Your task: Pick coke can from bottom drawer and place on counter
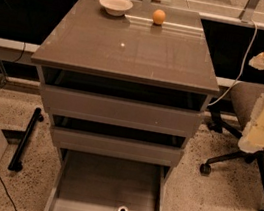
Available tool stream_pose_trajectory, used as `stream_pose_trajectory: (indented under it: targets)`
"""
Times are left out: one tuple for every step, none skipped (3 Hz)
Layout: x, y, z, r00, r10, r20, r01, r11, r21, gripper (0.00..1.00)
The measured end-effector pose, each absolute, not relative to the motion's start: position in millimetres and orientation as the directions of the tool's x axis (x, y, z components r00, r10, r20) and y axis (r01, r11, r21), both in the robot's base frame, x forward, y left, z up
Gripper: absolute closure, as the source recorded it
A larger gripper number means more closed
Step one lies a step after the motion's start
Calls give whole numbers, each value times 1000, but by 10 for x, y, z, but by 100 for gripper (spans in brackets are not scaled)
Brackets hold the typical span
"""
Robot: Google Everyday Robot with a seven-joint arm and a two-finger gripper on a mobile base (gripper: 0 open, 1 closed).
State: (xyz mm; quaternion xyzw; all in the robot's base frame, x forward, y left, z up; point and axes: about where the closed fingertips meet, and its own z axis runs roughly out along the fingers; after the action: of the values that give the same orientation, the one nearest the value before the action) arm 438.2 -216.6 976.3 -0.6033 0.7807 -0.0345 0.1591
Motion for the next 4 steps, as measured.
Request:
stream_pose_trajectory:
  targets:
    - [4382, -2166, 9763, -221, -953, -207, -931, 270, -246, 0]
    - [4398, -2126, 9640, -212, -948, -239, -932, 269, -243, 0]
    - [4415, -2088, 9301, -207, -935, -287, -936, 274, -219, 0]
    - [4465, -2031, 8926, -184, -921, -344, -942, 265, -205, 0]
